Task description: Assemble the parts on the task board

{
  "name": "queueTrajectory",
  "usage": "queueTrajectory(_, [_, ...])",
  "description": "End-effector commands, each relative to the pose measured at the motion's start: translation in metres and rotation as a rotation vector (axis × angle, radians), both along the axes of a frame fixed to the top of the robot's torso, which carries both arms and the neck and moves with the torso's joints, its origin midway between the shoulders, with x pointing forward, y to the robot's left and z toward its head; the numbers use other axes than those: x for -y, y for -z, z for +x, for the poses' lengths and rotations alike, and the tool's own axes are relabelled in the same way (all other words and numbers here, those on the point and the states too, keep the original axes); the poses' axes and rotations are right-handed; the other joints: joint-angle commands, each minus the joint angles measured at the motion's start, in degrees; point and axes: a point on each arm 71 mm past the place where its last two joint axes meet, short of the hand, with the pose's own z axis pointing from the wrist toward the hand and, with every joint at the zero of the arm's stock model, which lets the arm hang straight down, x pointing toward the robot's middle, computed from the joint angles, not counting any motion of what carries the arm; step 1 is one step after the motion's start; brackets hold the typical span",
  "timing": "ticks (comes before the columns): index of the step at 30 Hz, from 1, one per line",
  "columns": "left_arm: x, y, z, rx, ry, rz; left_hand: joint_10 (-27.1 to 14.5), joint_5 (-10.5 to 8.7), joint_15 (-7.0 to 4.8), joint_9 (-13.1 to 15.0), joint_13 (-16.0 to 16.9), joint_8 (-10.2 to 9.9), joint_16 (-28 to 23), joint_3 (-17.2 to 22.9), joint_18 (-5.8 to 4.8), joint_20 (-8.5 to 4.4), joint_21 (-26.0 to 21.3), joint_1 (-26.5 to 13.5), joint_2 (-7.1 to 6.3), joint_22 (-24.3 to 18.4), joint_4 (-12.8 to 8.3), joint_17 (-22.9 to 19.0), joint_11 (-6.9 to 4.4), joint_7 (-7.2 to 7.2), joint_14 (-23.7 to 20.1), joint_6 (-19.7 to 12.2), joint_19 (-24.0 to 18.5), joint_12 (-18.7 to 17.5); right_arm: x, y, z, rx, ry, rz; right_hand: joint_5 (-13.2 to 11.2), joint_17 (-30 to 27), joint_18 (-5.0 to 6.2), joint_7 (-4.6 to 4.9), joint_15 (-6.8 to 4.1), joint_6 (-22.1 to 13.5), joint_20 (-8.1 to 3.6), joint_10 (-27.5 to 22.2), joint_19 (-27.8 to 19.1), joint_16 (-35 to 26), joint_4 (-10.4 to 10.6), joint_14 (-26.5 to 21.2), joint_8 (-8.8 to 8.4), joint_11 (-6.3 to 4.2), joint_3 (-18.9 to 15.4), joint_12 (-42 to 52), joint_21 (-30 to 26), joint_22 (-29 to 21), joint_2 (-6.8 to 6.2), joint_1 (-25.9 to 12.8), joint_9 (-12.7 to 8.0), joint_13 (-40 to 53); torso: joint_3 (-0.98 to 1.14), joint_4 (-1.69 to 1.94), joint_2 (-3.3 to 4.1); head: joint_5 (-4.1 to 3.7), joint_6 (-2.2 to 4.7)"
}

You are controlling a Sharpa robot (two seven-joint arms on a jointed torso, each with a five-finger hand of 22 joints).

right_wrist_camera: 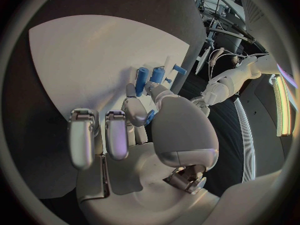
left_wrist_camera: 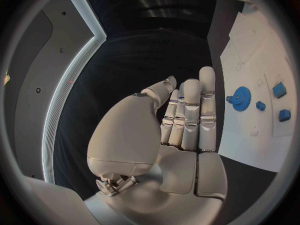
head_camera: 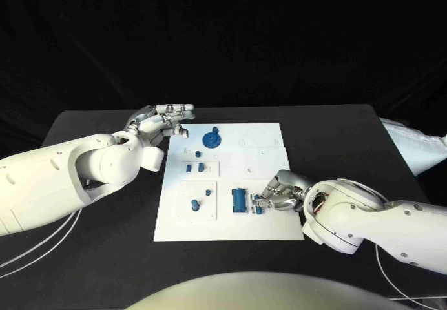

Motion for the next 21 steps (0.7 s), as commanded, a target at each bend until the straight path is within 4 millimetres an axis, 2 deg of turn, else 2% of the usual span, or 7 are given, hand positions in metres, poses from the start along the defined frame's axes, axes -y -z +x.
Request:
queueTrajectory(1, [0.0026,-0.0013,-0.0008,0.005,0.021,-0.011,-0.39,0.39,0.07,0.08,0.08,0.38,0.31,-0.23,1.11,0.37,-0.28,0.26,0.40,-0.03,-0.05,-0.07,0.11,0.01,-0.27,-0.49,-0.18,0.38,-0.0035,0.0009,-0.0015,-0.006,-0.045,-0.024,-0.31,3.96,-0.54,-0.04,-0.45,0.60,-0.31,0.42,0.97,0.37,0.57,4.01,0.25,-0.12,-0.08,0.67,0.40,3.69,-0.06,-0.80,0.11,0.44,0.02,-0.02,0.03,0.04,-0.08])
queueTrajectory(17, [0.0028,-0.0011,-0.0007,0.003,0.024,-0.011,-0.57,0.38,0.08,0.08,0.09,0.55,0.28,-0.32,1.11,0.38,-0.30,0.27,0.40,-0.02,-0.11,-0.29,0.14,0.03,-0.40,-0.62,-0.22,0.61,-0.0081,0.0010,-0.0018,-0.004,-0.070,-0.031,-1.26,4.01,-0.55,-0.16,-0.55,0.75,-0.40,0.47,1.00,0.38,0.76,4.01,0.38,-0.23,-0.52,0.89,0.43,3.76,-0.09,-1.05,0.28,0.72,0.02,-0.03,-0.01,0.12,-0.22])
queueTrajectory(21, [0.0028,-0.0010,-0.0007,0.002,0.024,-0.011,-0.57,0.38,0.08,0.08,0.09,0.55,0.28,-0.32,1.11,0.38,-0.30,0.27,0.40,-0.02,-0.11,-0.29,0.14,0.03,-0.40,-0.62,-0.22,0.61,-0.0089,0.0005,-0.0019,0.000,-0.071,-0.029,-2.31,4.24,-0.58,-0.23,-0.60,0.96,-0.45,0.61,1.05,0.51,1.22,4.05,0.53,-0.28,-0.99,1.29,0.48,3.88,0.15,-1.52,0.45,1.11,0.02,-0.02,0.03,0.11,-0.20])
